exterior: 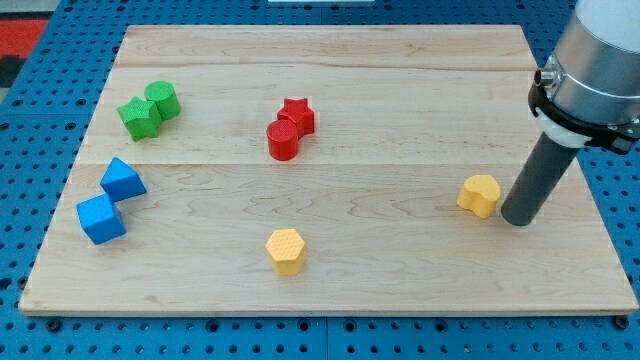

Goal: Move the yellow heart slightly towards the top left

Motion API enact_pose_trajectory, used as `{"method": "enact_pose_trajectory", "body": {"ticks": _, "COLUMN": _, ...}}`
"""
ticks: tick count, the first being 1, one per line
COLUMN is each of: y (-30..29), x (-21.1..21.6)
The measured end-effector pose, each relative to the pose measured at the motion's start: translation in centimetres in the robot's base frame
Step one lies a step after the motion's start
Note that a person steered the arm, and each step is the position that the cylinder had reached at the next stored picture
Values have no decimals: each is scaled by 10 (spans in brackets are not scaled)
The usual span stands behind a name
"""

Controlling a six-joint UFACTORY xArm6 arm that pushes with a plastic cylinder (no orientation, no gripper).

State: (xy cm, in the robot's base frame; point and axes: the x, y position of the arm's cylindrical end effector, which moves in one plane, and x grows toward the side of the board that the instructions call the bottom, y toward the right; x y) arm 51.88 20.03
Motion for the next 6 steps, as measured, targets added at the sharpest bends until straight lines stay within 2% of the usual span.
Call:
{"method": "enact_pose_trajectory", "body": {"ticks": 5, "y": -16, "x": 5}}
{"method": "enact_pose_trajectory", "body": {"ticks": 6, "y": -16, "x": -32}}
